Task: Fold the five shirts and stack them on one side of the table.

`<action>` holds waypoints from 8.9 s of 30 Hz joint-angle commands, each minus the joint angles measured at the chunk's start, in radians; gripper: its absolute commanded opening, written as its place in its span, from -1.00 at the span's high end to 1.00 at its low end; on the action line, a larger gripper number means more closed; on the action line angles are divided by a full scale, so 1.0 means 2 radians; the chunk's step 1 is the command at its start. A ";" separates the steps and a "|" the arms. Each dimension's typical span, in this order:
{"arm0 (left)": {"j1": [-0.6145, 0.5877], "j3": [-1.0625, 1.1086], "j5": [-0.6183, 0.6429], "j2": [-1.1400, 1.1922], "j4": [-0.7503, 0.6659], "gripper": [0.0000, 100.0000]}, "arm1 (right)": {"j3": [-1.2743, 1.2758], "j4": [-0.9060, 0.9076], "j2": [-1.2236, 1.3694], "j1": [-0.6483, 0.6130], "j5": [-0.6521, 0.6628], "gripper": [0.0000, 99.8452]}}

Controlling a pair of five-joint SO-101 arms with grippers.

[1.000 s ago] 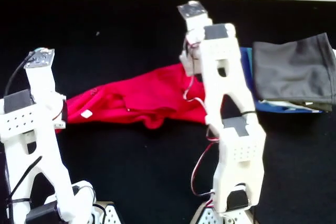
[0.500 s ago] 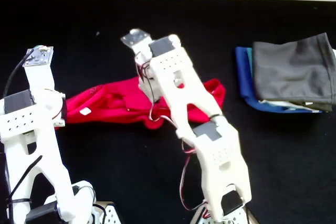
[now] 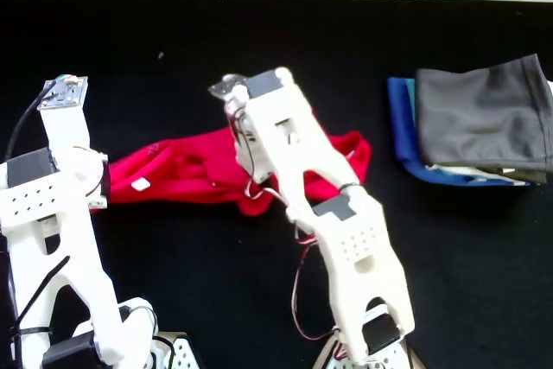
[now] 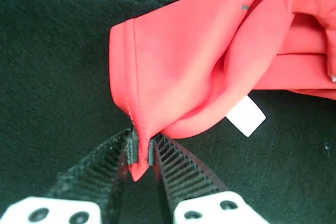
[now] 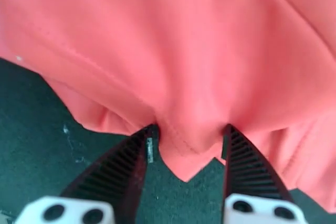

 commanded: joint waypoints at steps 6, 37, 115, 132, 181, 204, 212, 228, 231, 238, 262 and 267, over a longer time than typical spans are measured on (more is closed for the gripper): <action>0.009 -0.004 -0.001 -0.008 -0.007 0.98 | -0.003 0.008 0.016 0.026 0.006 0.66; 0.009 -0.138 0.000 -0.010 0.151 0.98 | 0.030 0.010 -0.438 0.125 0.023 0.99; -0.043 -0.384 -0.002 -0.303 0.268 0.98 | -0.043 -0.187 -0.807 0.237 0.102 0.99; -0.040 -0.336 -0.002 -0.201 0.213 0.98 | 0.025 -0.198 -0.699 0.183 0.101 0.99; 0.060 -0.946 -0.040 0.647 0.267 0.98 | -0.042 -0.317 -0.129 0.181 0.101 0.99; 0.058 -0.946 -0.039 0.748 0.272 0.98 | -0.062 -0.253 0.054 0.216 0.101 0.99; 0.061 -0.875 -0.038 0.662 0.278 0.98 | -0.238 -0.086 0.021 0.218 0.101 0.99; 0.030 -0.442 -0.091 0.344 0.275 0.98 | -0.113 0.012 -0.138 0.211 0.061 0.99; 0.017 -0.415 -0.092 0.333 0.275 0.98 | 0.053 0.008 -0.225 0.194 0.062 0.99; 0.008 -0.334 -0.122 0.326 0.275 0.98 | 0.366 -0.100 -0.409 0.202 0.062 0.99; 0.007 -0.162 -0.130 0.328 0.175 0.98 | 0.688 -0.209 -0.612 0.221 0.097 0.99; 0.007 -0.164 -0.130 0.328 0.171 0.98 | 0.718 -0.260 -0.611 0.222 0.097 0.99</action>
